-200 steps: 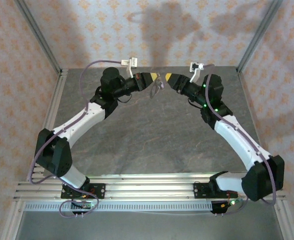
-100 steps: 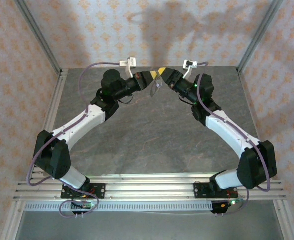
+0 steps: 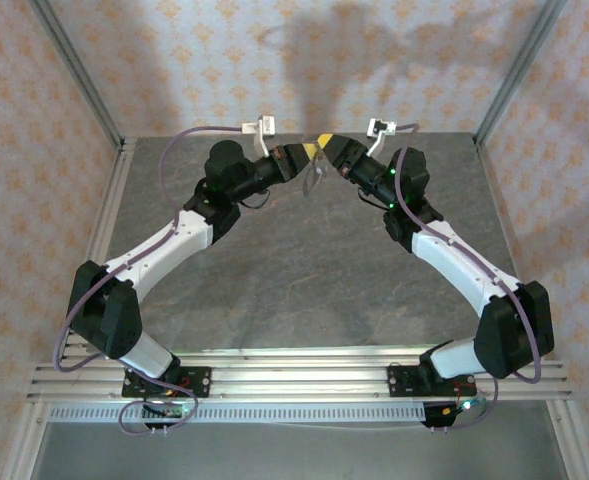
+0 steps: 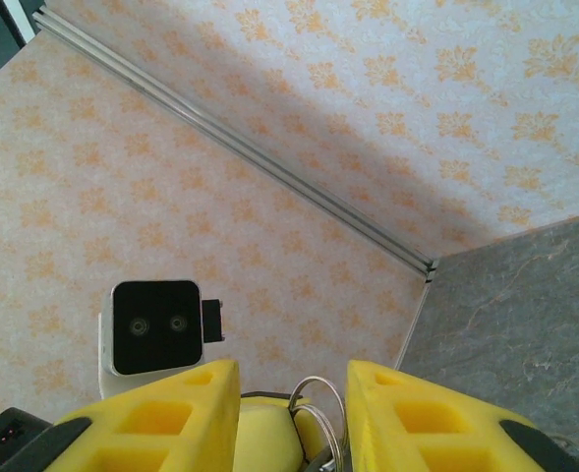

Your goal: Put the keys on the keyring

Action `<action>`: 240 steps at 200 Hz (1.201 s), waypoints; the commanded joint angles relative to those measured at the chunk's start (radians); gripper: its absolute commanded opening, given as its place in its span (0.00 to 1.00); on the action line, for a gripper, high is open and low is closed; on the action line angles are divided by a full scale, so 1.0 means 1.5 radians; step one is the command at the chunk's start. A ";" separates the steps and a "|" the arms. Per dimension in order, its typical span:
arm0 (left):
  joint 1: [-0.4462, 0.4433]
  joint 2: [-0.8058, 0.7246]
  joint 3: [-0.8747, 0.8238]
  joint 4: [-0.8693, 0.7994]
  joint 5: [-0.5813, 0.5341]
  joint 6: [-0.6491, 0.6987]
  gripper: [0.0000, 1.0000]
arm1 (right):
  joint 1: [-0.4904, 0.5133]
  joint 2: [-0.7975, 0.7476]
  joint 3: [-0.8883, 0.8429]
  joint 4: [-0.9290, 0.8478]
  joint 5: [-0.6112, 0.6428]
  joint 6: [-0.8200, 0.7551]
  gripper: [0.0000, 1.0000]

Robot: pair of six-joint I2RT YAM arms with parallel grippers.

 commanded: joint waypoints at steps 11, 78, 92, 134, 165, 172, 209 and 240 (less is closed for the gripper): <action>-0.003 -0.006 0.021 0.048 -0.007 -0.007 0.00 | 0.003 0.001 -0.002 0.037 -0.023 0.004 0.32; -0.004 -0.002 0.033 0.039 -0.012 0.000 0.00 | 0.006 -0.007 -0.029 0.036 -0.039 0.002 0.26; -0.004 -0.001 0.035 0.039 -0.012 0.001 0.00 | 0.005 -0.011 -0.040 0.036 -0.039 0.001 0.26; -0.004 0.002 0.039 0.038 -0.010 0.000 0.00 | 0.006 -0.019 -0.066 0.042 -0.030 0.001 0.29; -0.004 0.002 0.037 0.039 -0.007 -0.001 0.00 | 0.005 -0.017 -0.058 0.043 -0.029 0.000 0.29; -0.004 0.002 0.036 0.039 -0.007 -0.001 0.00 | 0.005 -0.016 -0.054 0.043 -0.029 0.000 0.29; -0.004 0.001 0.032 0.039 -0.005 -0.002 0.00 | 0.005 -0.004 -0.023 0.044 -0.033 0.004 0.26; -0.004 -0.001 0.027 0.040 -0.004 -0.002 0.00 | 0.006 0.010 -0.004 0.056 -0.039 0.016 0.20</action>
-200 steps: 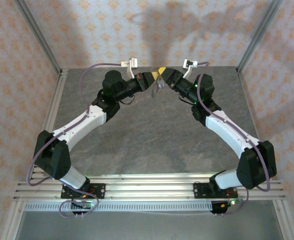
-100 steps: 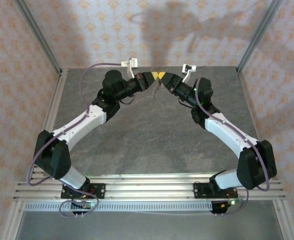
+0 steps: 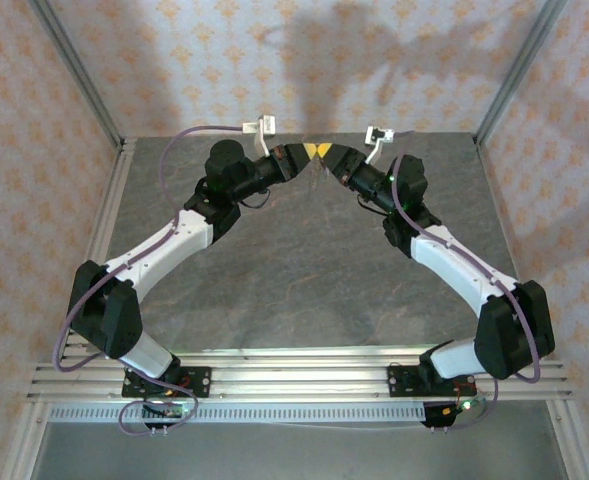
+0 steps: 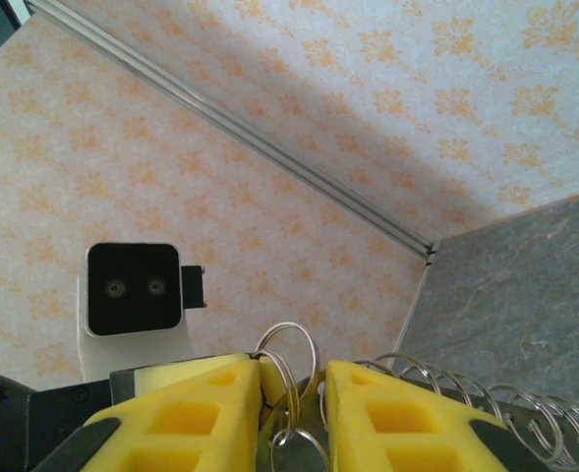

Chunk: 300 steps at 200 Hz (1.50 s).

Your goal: Put the keys on the keyring

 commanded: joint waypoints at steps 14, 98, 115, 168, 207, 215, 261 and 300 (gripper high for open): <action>-0.005 -0.003 0.020 0.045 -0.004 -0.002 0.00 | 0.005 0.018 0.040 0.031 -0.024 0.016 0.16; -0.005 -0.004 0.036 0.003 -0.012 0.019 0.04 | 0.004 0.014 0.030 0.024 -0.011 0.000 0.00; 0.001 -0.014 0.042 -0.025 -0.025 0.036 0.21 | 0.003 0.011 0.032 0.005 -0.013 -0.018 0.00; 0.072 -0.049 0.055 -0.075 -0.010 0.058 0.52 | -0.033 0.008 0.059 -0.059 -0.067 -0.054 0.00; 0.104 -0.022 0.138 -0.206 0.079 0.133 0.56 | -0.064 0.019 0.091 -0.102 -0.136 -0.076 0.00; 0.104 -0.010 0.156 -0.226 0.100 0.144 0.56 | -0.068 0.023 0.097 -0.107 -0.147 -0.080 0.00; 0.101 0.053 0.226 -0.262 0.199 0.161 0.53 | -0.073 0.039 0.118 -0.108 -0.199 -0.079 0.00; 0.078 0.090 0.279 -0.333 0.251 0.231 0.46 | -0.074 0.049 0.120 -0.084 -0.222 -0.060 0.00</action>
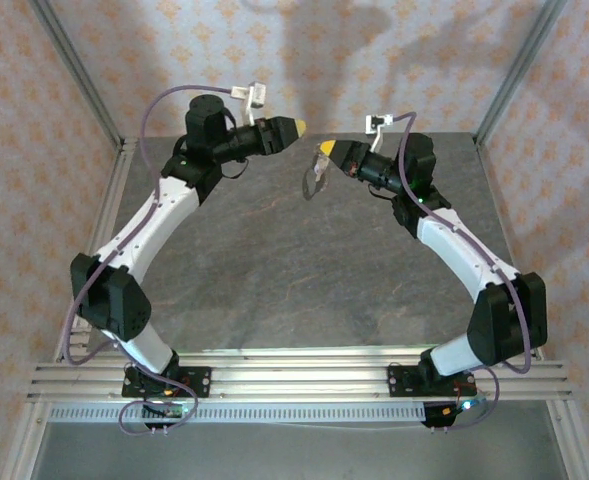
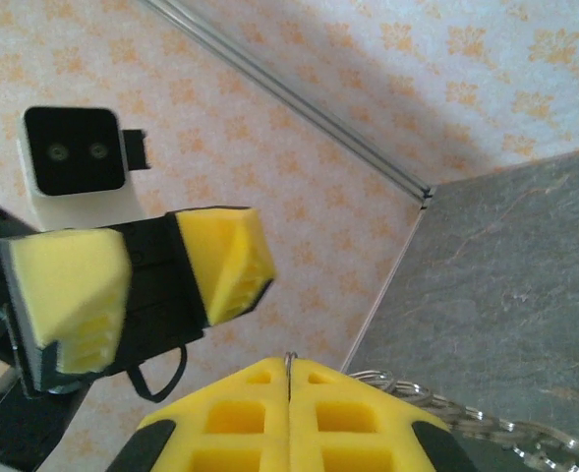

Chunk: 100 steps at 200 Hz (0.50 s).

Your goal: Put the keys on the keyring

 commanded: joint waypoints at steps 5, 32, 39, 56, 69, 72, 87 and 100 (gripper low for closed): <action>-0.022 0.017 0.047 -0.073 0.067 0.075 0.45 | -0.004 0.003 0.025 0.040 -0.039 0.008 0.00; -0.026 0.023 0.046 -0.079 0.064 0.085 0.43 | -0.003 0.003 0.021 0.048 -0.043 0.014 0.00; -0.026 0.024 0.046 -0.078 0.063 0.085 0.43 | -0.003 0.003 0.019 0.050 -0.043 0.016 0.00; -0.026 0.029 0.044 -0.070 0.064 0.080 0.43 | -0.003 0.002 0.017 0.053 -0.043 0.018 0.00; -0.027 0.031 0.039 -0.060 0.066 0.075 0.42 | -0.003 0.000 0.015 0.055 -0.041 0.019 0.00; -0.027 0.031 0.038 -0.058 0.067 0.074 0.42 | -0.003 0.000 0.015 0.055 -0.041 0.019 0.00; -0.028 0.033 0.037 -0.057 0.066 0.075 0.42 | -0.003 0.000 0.013 0.057 -0.041 0.020 0.00; -0.027 0.033 0.035 -0.059 0.060 0.079 0.42 | -0.003 -0.002 0.012 0.060 -0.041 0.021 0.00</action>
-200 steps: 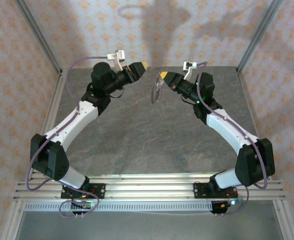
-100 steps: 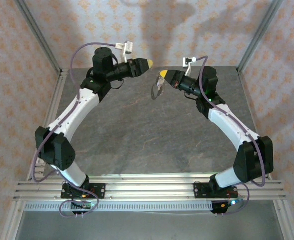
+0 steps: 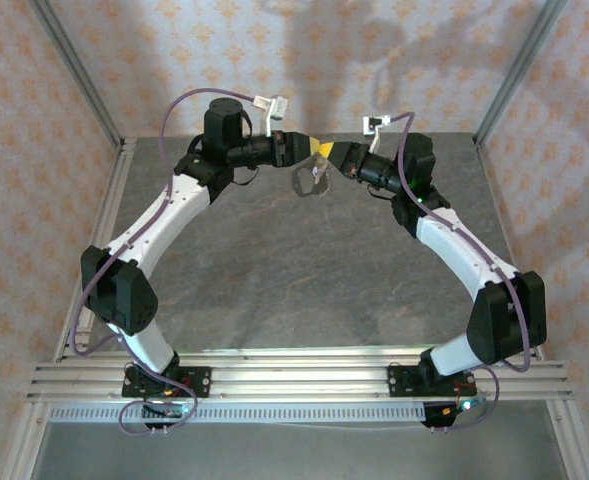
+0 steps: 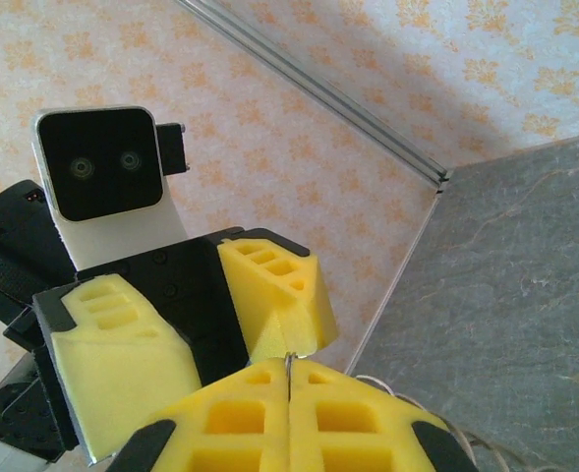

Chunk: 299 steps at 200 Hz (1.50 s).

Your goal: Put the keys on the keyring

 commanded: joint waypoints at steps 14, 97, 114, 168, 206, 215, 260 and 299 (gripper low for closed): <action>0.000 0.009 0.012 0.012 0.020 0.009 0.42 | -0.003 -0.006 0.011 0.051 -0.012 0.006 0.00; -0.018 0.010 0.003 0.053 0.062 -0.002 0.18 | -0.003 -0.003 0.008 0.060 -0.008 0.011 0.00; -0.020 0.008 -0.001 0.056 0.063 -0.003 0.18 | -0.003 -0.003 0.006 0.060 -0.005 0.011 0.00; -0.027 0.009 -0.001 0.060 0.076 -0.002 0.20 | -0.003 -0.001 0.007 0.058 -0.002 0.011 0.00; -0.030 0.009 -0.001 0.053 0.080 0.004 0.14 | -0.003 0.000 0.007 0.056 0.001 0.010 0.00; -0.031 0.010 -0.001 0.053 0.079 0.004 0.09 | -0.003 0.000 0.007 0.056 0.002 0.010 0.00; -0.033 0.010 -0.003 0.054 0.066 -0.001 0.00 | -0.008 -0.001 0.011 0.047 0.013 0.017 0.00; -0.034 -0.010 -0.039 0.100 0.010 -0.040 0.00 | -0.055 -0.054 -0.025 0.061 0.054 0.045 0.37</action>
